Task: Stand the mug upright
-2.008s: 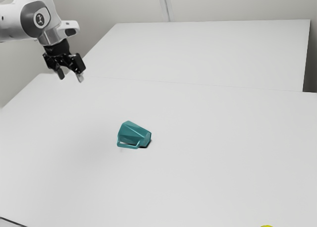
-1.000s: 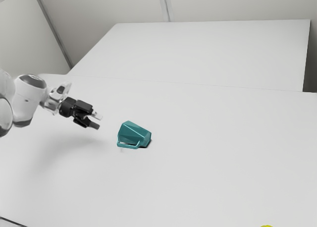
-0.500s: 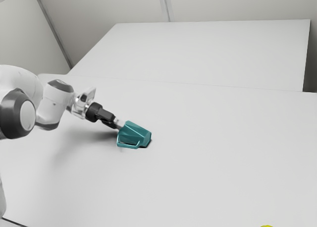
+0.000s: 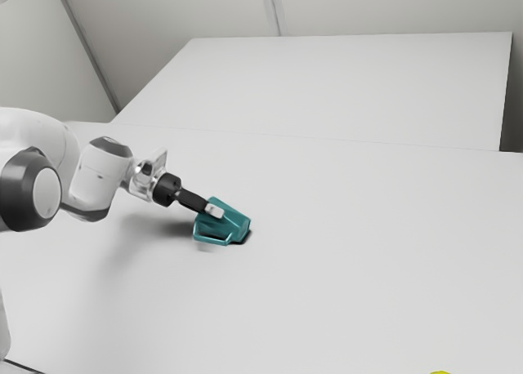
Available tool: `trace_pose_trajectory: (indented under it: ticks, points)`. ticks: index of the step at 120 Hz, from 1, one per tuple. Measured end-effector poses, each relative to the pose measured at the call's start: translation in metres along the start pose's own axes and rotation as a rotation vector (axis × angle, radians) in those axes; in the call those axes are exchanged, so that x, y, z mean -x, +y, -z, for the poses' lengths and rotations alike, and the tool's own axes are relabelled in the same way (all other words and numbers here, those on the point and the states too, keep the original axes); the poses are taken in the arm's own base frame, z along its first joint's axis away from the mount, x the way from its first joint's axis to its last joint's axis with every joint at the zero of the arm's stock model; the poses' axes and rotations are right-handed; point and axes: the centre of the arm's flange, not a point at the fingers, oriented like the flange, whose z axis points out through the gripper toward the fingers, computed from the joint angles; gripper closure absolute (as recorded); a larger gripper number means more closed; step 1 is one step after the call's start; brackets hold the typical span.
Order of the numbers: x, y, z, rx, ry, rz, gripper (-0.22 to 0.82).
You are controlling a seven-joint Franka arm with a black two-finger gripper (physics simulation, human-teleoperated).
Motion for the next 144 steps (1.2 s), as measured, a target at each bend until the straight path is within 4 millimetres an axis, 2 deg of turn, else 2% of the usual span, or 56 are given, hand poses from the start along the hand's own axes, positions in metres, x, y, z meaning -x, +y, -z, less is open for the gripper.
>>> trace_pose_trajectory:
  ticks: [13,35,68,78,96,107,116,131,144]
  points:
    - [-0.003,0.0,0.002,-0.013,0.003,-0.022,0.66]
    - [-0.008,0.005,0.006,-0.028,0.009,-0.056,0.74]
    - [-0.021,0.022,0.016,-0.065,0.019,-0.116,0.77]
    - [-0.034,0.04,0.016,-0.095,-0.008,-0.158,0.77]
    - [-0.062,0.097,0.018,-0.215,-0.219,-0.251,0.78]
    - [-0.063,0.129,0.026,-0.324,-0.351,-0.271,0.78]
    - [-0.059,0.134,0.034,-0.425,-0.45,-0.258,0.78]
    - [-0.062,0.133,0.047,-0.599,-0.554,-0.233,0.78]
    - [-0.071,0.128,0.044,-0.735,-0.617,-0.225,0.78]
